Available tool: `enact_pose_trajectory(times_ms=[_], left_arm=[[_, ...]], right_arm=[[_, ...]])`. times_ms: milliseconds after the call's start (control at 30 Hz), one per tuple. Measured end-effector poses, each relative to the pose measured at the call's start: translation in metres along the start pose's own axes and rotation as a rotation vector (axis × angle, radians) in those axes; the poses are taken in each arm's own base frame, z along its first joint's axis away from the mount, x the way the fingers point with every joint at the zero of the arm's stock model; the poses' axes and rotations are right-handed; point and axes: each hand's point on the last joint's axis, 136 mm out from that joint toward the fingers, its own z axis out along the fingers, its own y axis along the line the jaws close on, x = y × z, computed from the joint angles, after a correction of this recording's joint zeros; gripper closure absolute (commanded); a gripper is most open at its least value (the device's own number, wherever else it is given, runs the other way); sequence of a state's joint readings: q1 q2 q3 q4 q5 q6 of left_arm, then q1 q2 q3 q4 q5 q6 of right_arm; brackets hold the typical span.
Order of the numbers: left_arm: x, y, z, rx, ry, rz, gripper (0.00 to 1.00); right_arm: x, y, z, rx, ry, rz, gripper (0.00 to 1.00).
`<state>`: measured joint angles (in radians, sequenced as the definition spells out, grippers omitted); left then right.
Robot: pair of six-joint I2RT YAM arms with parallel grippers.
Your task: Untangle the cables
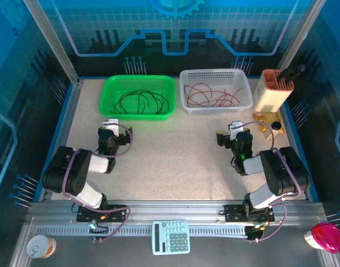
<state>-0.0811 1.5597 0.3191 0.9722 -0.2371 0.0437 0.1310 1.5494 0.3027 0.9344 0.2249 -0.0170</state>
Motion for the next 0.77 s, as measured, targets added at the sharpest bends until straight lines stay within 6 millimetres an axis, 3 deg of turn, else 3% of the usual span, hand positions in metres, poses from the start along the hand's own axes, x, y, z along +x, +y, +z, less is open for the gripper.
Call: enact_pose_trajectory(times_ms=[167,767], left_arm=[[-0.014,0.007,0.009,0.016,-0.014,-0.038,0.01],[-0.013,0.005,0.009,0.036,-0.002,-0.039,0.01]], right_arm=[[-0.035,-0.012,0.014,-0.022,-0.062,0.036,0.0],[-0.027,-0.003,0.014,-0.072,-0.032,0.034,0.0]])
